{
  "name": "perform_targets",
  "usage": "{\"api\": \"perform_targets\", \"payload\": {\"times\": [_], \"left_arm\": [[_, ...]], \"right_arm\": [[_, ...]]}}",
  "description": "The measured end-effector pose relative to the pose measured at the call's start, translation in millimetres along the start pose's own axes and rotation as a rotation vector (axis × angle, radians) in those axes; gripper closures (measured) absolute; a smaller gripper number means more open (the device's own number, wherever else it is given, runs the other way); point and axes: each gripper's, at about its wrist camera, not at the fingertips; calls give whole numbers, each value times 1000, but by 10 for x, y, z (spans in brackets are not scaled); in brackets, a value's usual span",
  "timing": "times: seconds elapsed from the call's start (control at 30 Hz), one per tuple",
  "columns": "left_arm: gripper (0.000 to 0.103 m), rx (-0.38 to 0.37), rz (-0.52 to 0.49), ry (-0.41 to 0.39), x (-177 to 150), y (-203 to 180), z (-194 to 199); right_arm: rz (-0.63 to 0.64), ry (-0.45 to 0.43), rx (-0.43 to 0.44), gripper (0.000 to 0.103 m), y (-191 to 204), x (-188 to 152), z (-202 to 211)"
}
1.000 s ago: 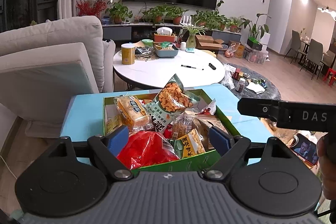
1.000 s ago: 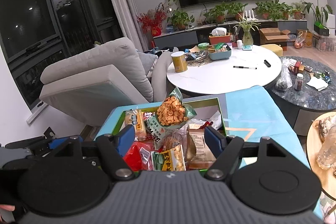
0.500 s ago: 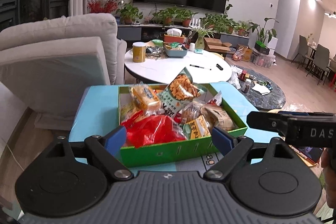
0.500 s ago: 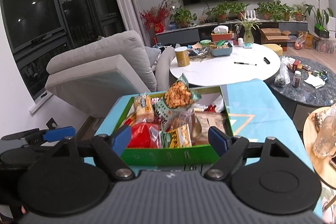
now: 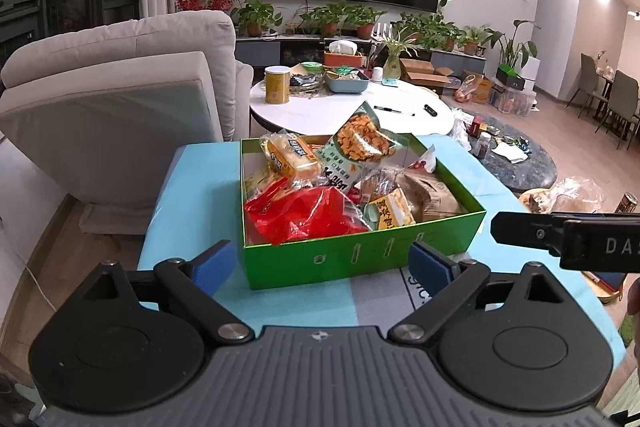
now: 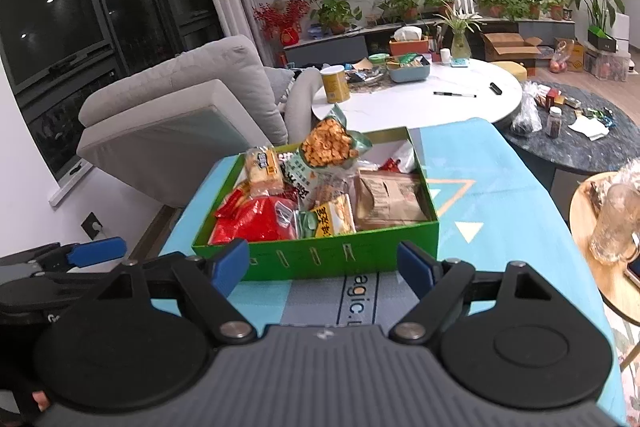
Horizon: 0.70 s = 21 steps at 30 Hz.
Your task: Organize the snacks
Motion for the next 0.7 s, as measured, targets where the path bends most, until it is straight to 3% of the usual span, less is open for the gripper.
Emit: {"api": "perform_targets", "payload": {"times": [0.7], "left_arm": [[10, 9, 4, 36, -39, 23, -98]], "right_arm": [[-6, 42, 3, 17, -41, -87, -97]]}}
Point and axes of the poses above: each gripper's, at about its wrist camera, not at the fingertips, and z roughly against the way its jaws point, y to its left, x to its top, and after that the axes turned 2 degrees about y, right-handed
